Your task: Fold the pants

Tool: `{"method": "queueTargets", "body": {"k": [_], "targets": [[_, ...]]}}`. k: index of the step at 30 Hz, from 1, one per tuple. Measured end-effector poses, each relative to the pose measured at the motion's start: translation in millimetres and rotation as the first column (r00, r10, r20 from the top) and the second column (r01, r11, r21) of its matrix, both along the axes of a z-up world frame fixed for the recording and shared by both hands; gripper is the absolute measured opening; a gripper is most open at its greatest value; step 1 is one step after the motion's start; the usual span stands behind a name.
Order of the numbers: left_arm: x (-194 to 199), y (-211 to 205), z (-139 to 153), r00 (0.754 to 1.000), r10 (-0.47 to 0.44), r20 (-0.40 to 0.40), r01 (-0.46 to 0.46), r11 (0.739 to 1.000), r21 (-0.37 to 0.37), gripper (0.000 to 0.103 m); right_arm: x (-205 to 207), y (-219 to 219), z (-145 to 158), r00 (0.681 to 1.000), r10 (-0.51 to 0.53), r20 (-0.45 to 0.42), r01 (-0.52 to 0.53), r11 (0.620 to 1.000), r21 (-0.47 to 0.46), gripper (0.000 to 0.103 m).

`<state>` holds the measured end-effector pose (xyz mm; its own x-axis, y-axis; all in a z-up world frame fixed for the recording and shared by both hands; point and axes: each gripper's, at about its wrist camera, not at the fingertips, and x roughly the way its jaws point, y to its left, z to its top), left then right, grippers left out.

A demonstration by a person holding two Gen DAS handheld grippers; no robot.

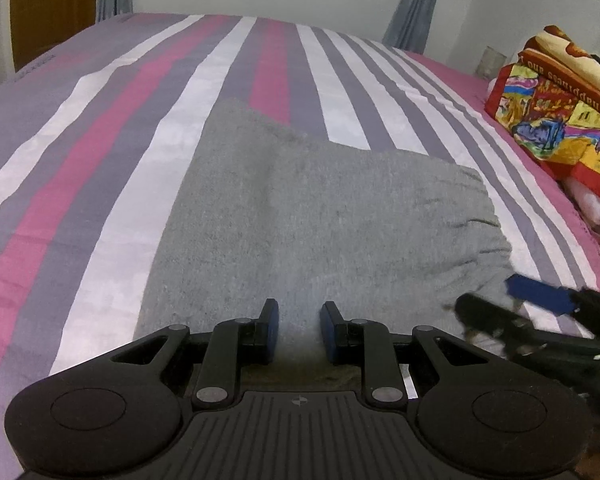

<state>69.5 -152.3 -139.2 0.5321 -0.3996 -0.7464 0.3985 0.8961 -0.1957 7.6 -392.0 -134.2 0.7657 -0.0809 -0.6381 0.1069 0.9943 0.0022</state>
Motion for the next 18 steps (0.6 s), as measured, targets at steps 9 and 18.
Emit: {"method": "queueTargets", "body": {"k": [9, 18], "targets": [[-9, 13, 10, 0.999, 0.039, 0.024, -0.039, 0.999, -0.010, 0.024, -10, 1, 8, 1.000, -0.017, 0.018, 0.016, 0.999, 0.050, 0.069], [4, 41, 11, 0.997, 0.082, 0.014, -0.081, 0.996, -0.030, 0.040, -12, -29, 13, 0.998, -0.062, -0.009, 0.062, 0.977, 0.202, 0.072]]}}
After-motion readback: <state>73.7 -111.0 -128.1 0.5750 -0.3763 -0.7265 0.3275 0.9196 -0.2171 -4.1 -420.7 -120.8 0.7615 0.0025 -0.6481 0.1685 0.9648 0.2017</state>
